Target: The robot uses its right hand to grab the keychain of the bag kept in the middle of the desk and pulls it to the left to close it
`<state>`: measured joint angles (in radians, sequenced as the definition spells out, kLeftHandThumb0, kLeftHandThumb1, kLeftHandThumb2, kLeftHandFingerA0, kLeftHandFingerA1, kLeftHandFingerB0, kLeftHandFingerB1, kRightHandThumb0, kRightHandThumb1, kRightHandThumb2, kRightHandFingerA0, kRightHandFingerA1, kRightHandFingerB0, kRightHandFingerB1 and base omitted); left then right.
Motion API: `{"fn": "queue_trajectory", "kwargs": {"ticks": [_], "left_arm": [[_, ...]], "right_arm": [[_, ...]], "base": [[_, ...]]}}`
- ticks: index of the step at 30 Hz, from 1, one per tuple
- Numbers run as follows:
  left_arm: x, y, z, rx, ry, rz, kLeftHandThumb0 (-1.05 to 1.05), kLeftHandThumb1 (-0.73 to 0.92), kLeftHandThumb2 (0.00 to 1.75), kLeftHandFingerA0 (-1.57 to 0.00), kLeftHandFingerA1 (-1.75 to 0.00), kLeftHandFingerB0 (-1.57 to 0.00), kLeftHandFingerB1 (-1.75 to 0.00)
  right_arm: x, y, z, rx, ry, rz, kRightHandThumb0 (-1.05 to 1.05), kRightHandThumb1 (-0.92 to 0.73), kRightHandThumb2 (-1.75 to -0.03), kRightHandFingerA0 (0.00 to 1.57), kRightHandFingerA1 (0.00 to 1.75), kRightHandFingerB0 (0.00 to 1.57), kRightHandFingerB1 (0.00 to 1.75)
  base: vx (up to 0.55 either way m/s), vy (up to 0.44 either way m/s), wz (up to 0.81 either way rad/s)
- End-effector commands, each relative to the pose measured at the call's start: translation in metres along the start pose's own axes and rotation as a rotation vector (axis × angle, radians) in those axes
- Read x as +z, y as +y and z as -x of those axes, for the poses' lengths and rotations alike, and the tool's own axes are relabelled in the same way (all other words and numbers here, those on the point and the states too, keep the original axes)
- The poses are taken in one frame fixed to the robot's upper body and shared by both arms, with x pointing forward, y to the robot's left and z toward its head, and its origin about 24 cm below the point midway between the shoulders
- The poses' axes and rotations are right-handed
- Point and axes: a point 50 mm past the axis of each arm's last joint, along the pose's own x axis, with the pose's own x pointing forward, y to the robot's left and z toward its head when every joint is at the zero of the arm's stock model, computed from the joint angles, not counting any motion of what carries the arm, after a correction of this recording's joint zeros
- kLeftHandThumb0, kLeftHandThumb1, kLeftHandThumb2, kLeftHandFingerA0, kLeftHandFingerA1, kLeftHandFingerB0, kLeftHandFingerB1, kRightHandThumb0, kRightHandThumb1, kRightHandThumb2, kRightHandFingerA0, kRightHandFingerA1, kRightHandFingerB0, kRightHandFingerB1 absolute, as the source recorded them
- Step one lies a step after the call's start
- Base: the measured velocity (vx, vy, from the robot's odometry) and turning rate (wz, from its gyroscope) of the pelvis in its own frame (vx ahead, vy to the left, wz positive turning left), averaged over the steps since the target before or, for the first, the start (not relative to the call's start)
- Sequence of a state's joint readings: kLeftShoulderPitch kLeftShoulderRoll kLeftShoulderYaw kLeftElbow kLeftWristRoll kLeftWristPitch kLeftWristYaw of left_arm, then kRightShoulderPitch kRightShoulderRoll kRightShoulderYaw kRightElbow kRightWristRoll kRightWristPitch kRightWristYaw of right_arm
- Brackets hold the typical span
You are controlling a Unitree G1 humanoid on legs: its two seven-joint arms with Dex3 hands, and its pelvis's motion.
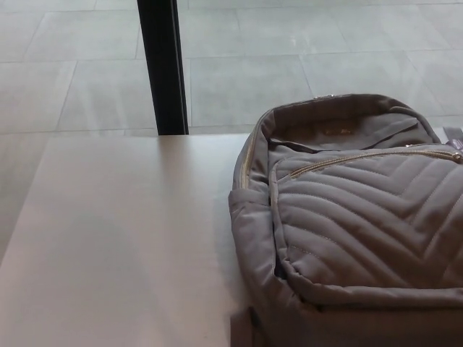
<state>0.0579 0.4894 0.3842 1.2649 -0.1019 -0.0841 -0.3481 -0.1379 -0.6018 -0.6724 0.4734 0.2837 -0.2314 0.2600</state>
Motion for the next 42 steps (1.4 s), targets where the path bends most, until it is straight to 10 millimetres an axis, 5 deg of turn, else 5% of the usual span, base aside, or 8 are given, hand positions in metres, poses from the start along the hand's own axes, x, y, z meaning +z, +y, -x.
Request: {"fn": "queue_trajectory", "kwargs": {"ticks": [1,4,8,11,12,13,18,42], "left_arm": [[0.003,0.007,0.003,0.001,-0.024,-0.019,-1.05,0.56,0.69,-0.45,-1.29,-0.24,-1.21],[0.003,0.007,0.004,-0.002,-0.029,-0.055,-1.05,0.58,0.69,-0.45,-1.28,-0.24,-1.21],[0.001,0.007,0.004,-0.008,-0.027,-0.051,-1.05,0.59,0.67,-0.45,-1.24,-0.27,-1.15],[0.001,0.007,0.004,-0.011,-0.032,-0.051,-1.05,0.58,0.67,-0.45,-1.25,-0.24,-1.18],[0.001,0.007,0.004,-0.008,-0.027,-0.053,-1.05,0.4,1.08,-0.61,-1.11,-0.29,-0.92],[0.003,0.006,0.003,-0.005,-0.027,-0.053,-1.04,0.4,1.1,-0.64,-1.15,-0.36,-0.98],[0.001,0.005,0.002,-0.008,-0.016,-0.064,-1.05,0.57,0.65,-0.44,-1.22,-0.27,-1.14],[0.001,0.004,0.002,-0.02,-0.008,-0.112,-1.05,0.59,0.66,-0.57,-1.18,-0.4,-1.06]], "right_arm": [[0.056,0.033,-0.025,0.172,-0.131,0.097,-0.63,-0.63,-0.61,0.16,0.44,0.08,0.26],[0.054,0.056,-0.024,0.302,-0.118,0.146,-0.35,-0.42,-0.96,0.01,0.5,0.0,0.5],[0.041,0.07,-0.021,0.416,-0.046,0.248,-0.48,-0.55,-0.58,0.13,0.39,0.11,0.22],[0.032,0.076,-0.02,0.468,0.004,0.277,-0.53,-0.34,-0.77,0.0,0.45,0.03,0.39],[0.029,0.077,-0.019,0.488,0.01,0.308,-0.53,-0.55,-0.57,0.1,0.38,0.12,0.26],[0.021,0.078,-0.017,0.52,0.029,0.364,-0.34,-0.37,-0.93,0.03,0.52,0.0,0.48],[0.005,0.076,-0.014,0.555,0.077,0.507,-0.53,-0.55,-0.57,0.21,0.4,0.2,0.28],[-0.024,0.078,-0.018,0.61,0.13,0.768,-0.47,-0.61,-0.6,0.36,0.58,0.25,0.3]], "base": [[0.0,0.0,0.0],[0.0,0.0,0.0],[0.0,0.0,0.0],[0.0,0.0,0.0],[0.0,0.0,0.0],[0.0,0.0,0.0],[0.0,0.0,0.0],[0.0,0.0,0.0]]}}
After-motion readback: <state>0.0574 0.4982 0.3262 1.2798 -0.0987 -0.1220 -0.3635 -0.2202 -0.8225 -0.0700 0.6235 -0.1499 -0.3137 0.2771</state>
